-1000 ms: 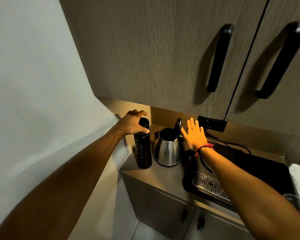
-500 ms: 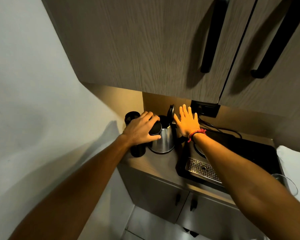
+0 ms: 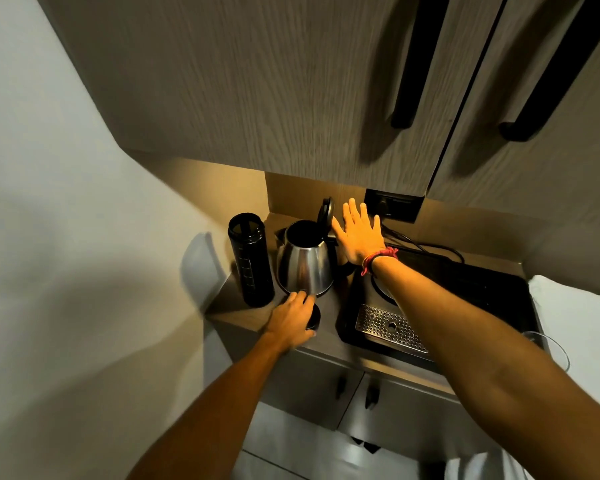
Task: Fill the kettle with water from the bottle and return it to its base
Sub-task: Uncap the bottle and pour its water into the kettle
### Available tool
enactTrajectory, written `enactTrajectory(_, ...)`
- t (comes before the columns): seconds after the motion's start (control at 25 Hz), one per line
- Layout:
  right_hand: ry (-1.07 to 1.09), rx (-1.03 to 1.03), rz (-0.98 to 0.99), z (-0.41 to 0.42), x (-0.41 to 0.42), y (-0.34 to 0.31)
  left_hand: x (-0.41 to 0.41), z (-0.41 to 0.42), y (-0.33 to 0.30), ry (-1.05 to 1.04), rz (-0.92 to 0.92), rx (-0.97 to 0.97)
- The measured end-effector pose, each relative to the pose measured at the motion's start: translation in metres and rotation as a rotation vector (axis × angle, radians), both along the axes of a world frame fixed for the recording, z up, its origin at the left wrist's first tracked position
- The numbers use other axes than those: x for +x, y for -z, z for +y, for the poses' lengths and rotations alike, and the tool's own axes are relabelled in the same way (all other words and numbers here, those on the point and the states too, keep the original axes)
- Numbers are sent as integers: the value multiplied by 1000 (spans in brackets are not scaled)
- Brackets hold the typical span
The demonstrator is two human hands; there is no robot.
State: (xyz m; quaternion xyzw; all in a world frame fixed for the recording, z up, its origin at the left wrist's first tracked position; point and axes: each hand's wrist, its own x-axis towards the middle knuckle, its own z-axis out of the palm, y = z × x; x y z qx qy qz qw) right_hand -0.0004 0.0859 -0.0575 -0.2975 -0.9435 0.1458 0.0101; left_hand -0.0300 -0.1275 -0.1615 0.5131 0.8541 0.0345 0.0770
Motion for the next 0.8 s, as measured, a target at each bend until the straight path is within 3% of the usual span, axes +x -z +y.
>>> enactTrajectory(0.12, 9, -22, -10, -1, 0, 0, 1, 4, -1, 5, -10, -10)
enactTrajectory(0.2, 3, -15, -17, -1, 1, 1, -2, 5, -9, 55, 126, 45)
enactTrajectory(0.4, 3, -25, -8, -1, 4, 4, -24, 8, -61, 201, 426, 464)
enactTrajectory(0.56, 2, -53, -8, 0, 2, 4, -65, -2, -122, 30, 596, 590)
enactTrajectory(0.64, -2, -55, -5, -2, 2, 4, -87, -22, -136, -218, 481, 594)
enactTrajectory(0.72, 4, -62, -3, -3, 1, 3, -102, -39, -136, -464, 148, 650)
enactTrajectory(0.8, 13, -65, -4, -3, 1, 2, -107, -48, -127, -553, -264, 723)
